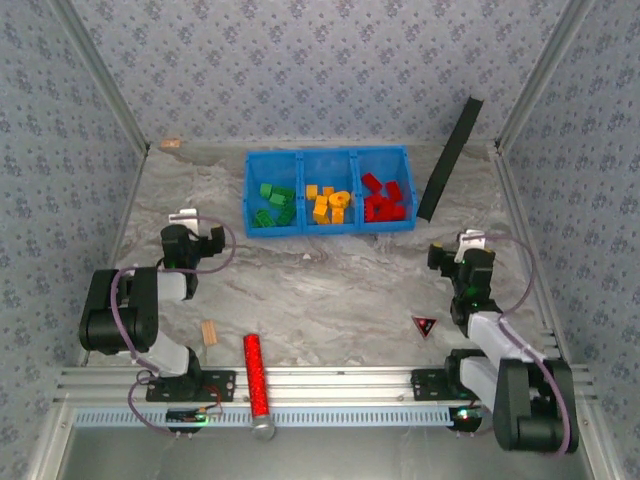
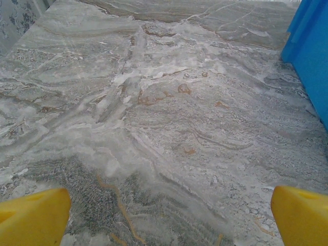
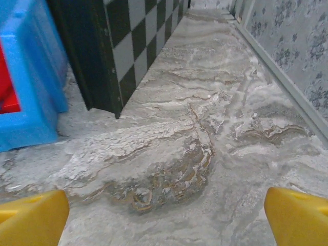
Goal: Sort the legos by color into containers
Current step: Reset both arms
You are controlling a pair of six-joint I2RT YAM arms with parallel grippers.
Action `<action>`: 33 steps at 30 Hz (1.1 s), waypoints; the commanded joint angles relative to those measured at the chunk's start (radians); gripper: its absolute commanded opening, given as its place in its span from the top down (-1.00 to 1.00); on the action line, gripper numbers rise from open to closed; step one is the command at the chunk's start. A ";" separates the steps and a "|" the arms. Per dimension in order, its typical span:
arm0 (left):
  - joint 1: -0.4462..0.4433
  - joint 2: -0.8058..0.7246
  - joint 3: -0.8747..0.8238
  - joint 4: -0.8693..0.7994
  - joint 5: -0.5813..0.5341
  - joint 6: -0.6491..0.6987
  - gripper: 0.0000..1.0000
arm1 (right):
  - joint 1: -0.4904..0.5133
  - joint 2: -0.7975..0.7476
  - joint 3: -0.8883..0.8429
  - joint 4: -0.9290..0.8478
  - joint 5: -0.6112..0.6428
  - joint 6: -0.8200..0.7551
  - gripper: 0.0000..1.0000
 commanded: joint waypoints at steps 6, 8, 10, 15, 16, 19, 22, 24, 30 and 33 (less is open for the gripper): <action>-0.016 0.000 -0.001 0.043 -0.012 0.014 -0.99 | -0.024 0.202 0.053 0.277 -0.166 -0.057 -1.00; -0.015 0.000 -0.001 0.043 -0.013 0.013 -0.99 | -0.025 0.248 0.049 0.327 -0.177 -0.050 -1.00; -0.015 0.000 0.000 0.043 -0.011 0.013 -0.99 | -0.027 0.296 0.050 0.368 -0.186 -0.044 -1.00; -0.016 0.000 0.000 0.043 -0.011 0.013 -1.00 | -0.022 0.410 0.096 0.394 -0.219 -0.057 -1.00; -0.016 0.000 -0.001 0.043 -0.012 0.013 -0.99 | -0.017 0.436 0.105 0.398 -0.218 -0.061 -1.00; -0.016 0.000 0.000 0.043 -0.012 0.012 -1.00 | 0.010 0.482 0.154 0.360 -0.194 -0.089 -0.99; -0.016 0.000 0.000 0.043 -0.011 0.014 -0.99 | -0.009 0.487 0.187 0.297 -0.170 -0.053 -1.00; -0.016 0.000 0.000 0.043 -0.012 0.012 -1.00 | -0.010 0.489 0.184 0.304 -0.169 -0.051 -1.00; -0.016 0.000 0.000 0.043 -0.011 0.012 -0.99 | -0.008 0.487 0.188 0.296 -0.163 -0.052 -1.00; -0.016 0.001 0.000 0.043 -0.012 0.013 -0.99 | -0.007 0.487 0.188 0.296 -0.163 -0.052 -0.99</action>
